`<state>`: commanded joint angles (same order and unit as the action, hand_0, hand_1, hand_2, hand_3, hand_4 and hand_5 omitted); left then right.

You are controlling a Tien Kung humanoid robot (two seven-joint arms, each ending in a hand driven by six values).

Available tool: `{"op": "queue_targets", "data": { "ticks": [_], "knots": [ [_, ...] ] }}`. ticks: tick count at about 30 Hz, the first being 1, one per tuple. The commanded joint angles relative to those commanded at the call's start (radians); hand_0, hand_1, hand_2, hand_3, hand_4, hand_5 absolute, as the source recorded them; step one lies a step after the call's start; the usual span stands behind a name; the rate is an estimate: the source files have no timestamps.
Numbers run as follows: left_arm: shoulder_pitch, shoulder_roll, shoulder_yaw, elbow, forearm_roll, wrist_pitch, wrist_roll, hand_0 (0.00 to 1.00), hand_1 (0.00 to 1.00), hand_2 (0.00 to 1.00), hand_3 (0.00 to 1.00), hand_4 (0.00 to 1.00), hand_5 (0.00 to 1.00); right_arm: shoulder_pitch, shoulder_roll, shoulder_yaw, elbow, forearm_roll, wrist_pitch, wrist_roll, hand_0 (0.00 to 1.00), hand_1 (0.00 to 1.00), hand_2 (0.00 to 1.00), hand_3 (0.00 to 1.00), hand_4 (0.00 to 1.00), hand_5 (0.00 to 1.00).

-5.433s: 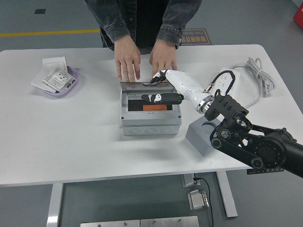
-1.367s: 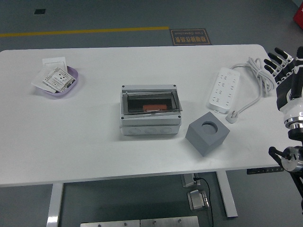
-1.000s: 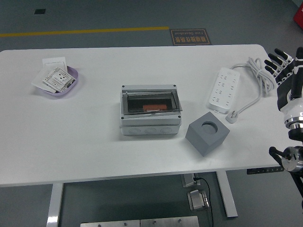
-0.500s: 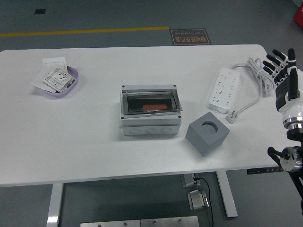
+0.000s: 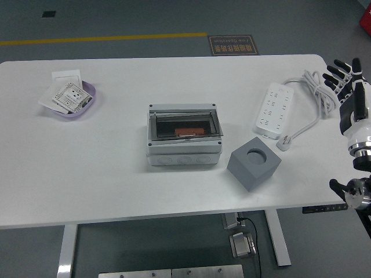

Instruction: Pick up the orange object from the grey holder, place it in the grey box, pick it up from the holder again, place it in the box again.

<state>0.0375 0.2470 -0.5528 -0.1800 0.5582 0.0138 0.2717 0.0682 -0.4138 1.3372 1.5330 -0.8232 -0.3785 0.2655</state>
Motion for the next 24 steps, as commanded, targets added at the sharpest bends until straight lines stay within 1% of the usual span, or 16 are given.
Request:
{"op": "queue_targets", "data": {
  "ticks": [10,14,20,24],
  "knots": [
    [-0.001,0.005,0.022,0.0,-0.025,-0.004,-0.014,0.649,0.687,0.594,0.596,0.564,0.147,0.004,-0.007,-0.005,0.003,-0.019,-0.012,-0.007,0.776,0.704,0.713,0.705,0.966,0.863],
    [0.002,0.006,0.018,0.0,-0.023,-0.004,-0.016,0.649,0.686,0.596,0.597,0.569,0.149,0.002,-0.006,-0.015,0.001,-0.023,-0.014,-0.007,0.775,0.702,0.711,0.706,0.969,0.855],
    [0.003,0.004,0.028,0.0,-0.04,-0.003,-0.021,0.649,0.686,0.597,0.599,0.576,0.154,0.001,0.001,-0.011,0.001,-0.031,-0.015,-0.007,0.773,0.7,0.711,0.703,0.966,0.854],
    [0.0,0.001,0.03,0.0,-0.044,-0.003,-0.022,0.649,0.686,0.597,0.599,0.578,0.155,0.003,-0.001,-0.01,0.002,-0.037,-0.016,-0.01,0.774,0.699,0.71,0.703,0.959,0.844]
  ]
}}
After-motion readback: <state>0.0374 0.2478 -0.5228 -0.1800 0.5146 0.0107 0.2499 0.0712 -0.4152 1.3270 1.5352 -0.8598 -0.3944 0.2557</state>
